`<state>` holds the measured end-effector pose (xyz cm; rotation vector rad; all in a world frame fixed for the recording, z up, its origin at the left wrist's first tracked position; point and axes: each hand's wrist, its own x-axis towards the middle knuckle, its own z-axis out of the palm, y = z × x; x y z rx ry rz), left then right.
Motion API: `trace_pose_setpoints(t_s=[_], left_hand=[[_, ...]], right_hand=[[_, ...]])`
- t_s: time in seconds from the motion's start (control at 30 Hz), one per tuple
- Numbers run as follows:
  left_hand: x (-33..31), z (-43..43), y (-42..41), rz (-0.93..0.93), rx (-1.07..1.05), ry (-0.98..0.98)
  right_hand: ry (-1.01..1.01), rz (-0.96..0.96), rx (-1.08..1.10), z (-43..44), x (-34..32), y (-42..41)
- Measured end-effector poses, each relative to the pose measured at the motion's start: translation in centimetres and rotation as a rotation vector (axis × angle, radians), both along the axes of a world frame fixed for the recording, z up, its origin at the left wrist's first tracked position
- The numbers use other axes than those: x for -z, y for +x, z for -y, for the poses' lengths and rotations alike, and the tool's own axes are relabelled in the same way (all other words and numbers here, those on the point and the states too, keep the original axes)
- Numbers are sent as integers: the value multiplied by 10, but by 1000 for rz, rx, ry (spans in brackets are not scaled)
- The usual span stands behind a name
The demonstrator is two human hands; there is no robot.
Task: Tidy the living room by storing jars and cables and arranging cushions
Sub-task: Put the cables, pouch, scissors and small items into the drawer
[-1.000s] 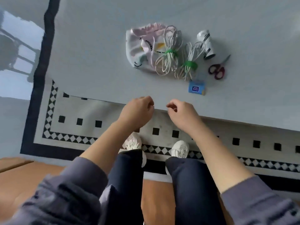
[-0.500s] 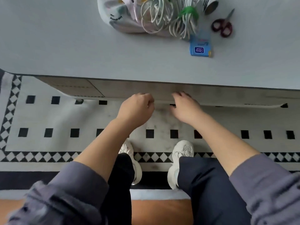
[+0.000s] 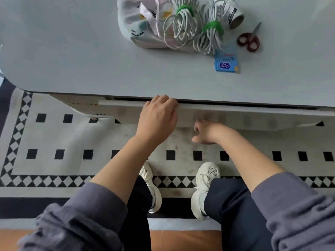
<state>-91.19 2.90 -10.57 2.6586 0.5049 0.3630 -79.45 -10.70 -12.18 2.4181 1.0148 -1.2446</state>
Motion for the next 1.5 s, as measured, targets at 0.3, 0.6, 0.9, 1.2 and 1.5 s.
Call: trace_pose_setpoints(t_s=[0.3,0.6,0.9,1.2,1.5], left_hand=[[-12,-11,-5,-292,-109,-63],[-21,-11,-10,-819,200,-461],[-30,-25,-7,-161,-87,-243],[-44,-90,70,133,-327,68],[-74,-105,150,163,-308,-131]], right_hand=[[145,-204,139,19,-82,-12],[290,197,196,32,-73,9],[605,276,295,22,-75,10],[1051,453,324,-38,-72,19],[930,638,580,-111,-92,109]])
